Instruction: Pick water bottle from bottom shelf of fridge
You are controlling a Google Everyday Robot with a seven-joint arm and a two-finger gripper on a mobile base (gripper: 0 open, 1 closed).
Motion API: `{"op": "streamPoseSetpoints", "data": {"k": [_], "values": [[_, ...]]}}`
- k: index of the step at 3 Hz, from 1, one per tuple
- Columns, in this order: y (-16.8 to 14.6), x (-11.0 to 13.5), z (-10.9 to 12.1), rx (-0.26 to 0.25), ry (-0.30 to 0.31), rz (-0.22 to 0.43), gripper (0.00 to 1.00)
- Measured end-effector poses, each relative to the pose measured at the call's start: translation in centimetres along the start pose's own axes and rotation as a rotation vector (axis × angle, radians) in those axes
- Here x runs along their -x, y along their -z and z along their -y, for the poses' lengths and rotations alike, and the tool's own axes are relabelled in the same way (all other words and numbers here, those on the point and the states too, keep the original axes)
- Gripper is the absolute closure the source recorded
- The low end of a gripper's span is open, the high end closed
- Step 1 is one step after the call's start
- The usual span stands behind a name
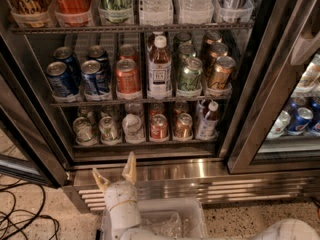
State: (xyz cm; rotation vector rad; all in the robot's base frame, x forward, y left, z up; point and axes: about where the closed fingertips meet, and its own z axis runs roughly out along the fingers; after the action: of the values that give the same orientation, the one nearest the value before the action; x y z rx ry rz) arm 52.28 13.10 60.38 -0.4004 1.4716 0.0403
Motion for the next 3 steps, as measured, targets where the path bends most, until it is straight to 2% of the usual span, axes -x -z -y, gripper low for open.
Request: {"op": "streamPoseSetpoints", "data": {"k": [2, 3], "values": [[-2.5, -0.8, 1.3, -0.136, -0.056, 0.021, 0.33], [-2.4, -0.7, 2.8, -0.165, -0.049, 0.055, 0.33]]}}
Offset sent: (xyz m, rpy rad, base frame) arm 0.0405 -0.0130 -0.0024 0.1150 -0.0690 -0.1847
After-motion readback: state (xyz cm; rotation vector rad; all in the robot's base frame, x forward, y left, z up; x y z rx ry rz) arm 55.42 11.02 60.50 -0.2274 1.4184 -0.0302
